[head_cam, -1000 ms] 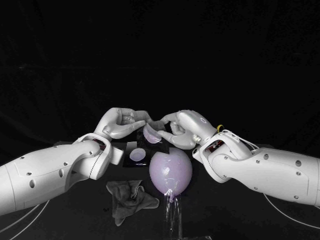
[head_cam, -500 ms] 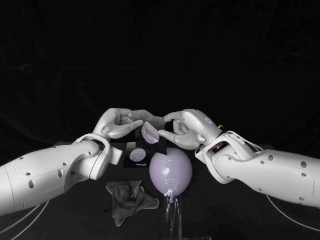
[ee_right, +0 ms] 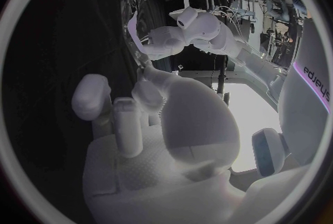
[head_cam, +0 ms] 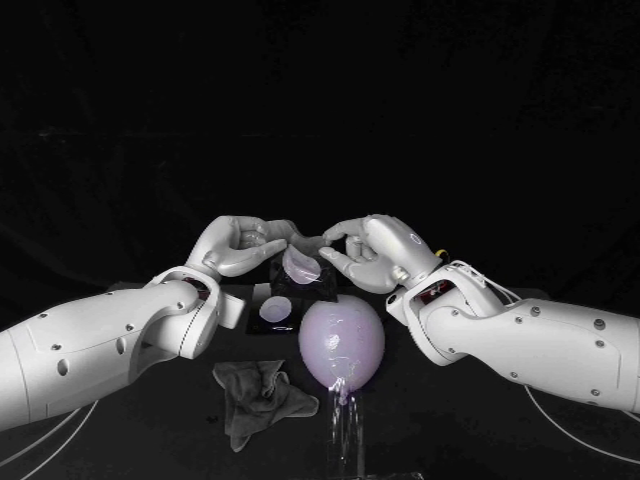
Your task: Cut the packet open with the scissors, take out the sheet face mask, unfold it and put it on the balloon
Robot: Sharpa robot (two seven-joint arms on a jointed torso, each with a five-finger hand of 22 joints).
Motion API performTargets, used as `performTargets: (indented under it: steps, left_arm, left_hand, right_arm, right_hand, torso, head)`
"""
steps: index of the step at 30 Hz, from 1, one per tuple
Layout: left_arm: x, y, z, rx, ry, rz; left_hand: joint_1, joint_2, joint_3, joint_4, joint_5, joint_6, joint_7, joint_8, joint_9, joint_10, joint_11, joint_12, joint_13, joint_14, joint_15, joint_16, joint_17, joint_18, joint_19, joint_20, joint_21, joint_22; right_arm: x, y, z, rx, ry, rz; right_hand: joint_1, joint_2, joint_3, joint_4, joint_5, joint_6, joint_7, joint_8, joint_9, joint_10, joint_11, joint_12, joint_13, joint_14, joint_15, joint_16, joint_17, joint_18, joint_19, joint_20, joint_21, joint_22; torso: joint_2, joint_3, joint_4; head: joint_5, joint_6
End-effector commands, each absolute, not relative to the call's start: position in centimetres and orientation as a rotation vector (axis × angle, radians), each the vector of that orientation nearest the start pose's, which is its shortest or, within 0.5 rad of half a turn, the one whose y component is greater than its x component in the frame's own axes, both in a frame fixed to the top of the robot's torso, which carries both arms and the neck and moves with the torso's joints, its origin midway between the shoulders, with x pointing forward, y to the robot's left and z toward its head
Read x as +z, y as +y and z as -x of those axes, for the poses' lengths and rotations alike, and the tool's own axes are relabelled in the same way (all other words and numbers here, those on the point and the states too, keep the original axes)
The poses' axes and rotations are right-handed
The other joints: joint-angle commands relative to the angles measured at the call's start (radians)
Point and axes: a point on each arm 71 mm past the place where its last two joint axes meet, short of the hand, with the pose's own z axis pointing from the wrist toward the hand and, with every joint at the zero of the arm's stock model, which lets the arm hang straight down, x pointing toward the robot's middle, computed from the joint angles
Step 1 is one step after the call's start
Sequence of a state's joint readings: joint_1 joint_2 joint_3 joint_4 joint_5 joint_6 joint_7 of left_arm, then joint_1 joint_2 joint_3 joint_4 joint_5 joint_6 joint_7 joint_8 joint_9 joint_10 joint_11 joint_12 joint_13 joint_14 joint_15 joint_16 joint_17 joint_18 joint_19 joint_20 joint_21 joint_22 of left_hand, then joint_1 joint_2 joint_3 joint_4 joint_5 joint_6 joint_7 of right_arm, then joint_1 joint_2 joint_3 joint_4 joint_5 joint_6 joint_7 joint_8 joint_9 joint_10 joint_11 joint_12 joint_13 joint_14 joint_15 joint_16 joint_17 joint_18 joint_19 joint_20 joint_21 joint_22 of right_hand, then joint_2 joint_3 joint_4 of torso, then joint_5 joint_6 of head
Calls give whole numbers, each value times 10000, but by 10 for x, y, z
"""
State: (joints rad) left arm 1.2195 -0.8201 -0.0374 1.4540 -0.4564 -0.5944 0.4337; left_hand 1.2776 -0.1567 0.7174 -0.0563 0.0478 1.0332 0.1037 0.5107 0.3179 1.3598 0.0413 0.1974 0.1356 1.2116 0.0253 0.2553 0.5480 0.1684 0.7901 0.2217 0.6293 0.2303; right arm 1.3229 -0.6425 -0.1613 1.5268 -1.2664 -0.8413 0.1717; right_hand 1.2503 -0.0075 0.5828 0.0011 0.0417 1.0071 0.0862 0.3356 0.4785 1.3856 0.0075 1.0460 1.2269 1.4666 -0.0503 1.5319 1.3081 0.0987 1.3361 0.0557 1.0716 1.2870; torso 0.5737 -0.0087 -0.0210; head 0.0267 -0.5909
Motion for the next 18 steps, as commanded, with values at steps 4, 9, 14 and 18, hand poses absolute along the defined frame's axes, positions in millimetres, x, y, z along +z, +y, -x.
performTargets:
  steps: [4,9,14,18]
  left_arm:
    - [-152,217,-504,-12288,12524,5976]
    - [-152,215,-503,-12338,12547,5862]
    - [-152,214,-503,-12365,12549,5788]
    - [-152,214,-503,-12351,12539,5771]
  left_hand:
    - [24,60,39,-30,31,14,-22,241,1347,9,16,48,12,-22,-48,56,16,144,87,-3,-51,-16]
    - [30,44,46,-56,31,11,-23,259,1353,5,14,54,17,-26,-50,61,26,142,85,-7,-48,-16]
    - [37,37,53,-75,33,12,-24,274,1358,4,12,60,21,-27,-53,67,34,141,84,-9,-45,-15]
    - [40,34,57,-86,33,14,-25,283,1361,4,11,64,24,-26,-55,71,39,141,84,-11,-42,-14]
  right_arm:
    - [-131,-97,-474,10019,11497,1602]
    - [-133,-95,-475,9637,11548,1491]
    - [-134,-94,-476,9297,11449,1350]
    - [-134,-97,-475,9137,11393,1314]
  right_hand:
    - [122,55,106,-32,69,115,-11,119,65,158,-16,183,127,881,-56,91,1934,29,58,-6,43,54]
    - [114,0,152,-90,69,157,-38,188,88,292,-39,439,295,924,-74,171,2113,-2,145,-23,205,159]
    - [112,-26,201,-132,69,178,-55,229,100,359,-55,556,374,952,-86,222,2228,-25,208,-36,326,238]
    - [120,-54,266,-185,69,195,-67,267,109,415,-69,662,447,972,-97,259,2314,-42,258,-48,419,301]
  torso:
    - [1,-8,0]
    - [1,-6,1]
    - [-8,4,-5]
    - [-1,7,3]
  head:
    - [-14,-11]
    - [-14,-22]
    - [-14,-11]
    - [-15,1]
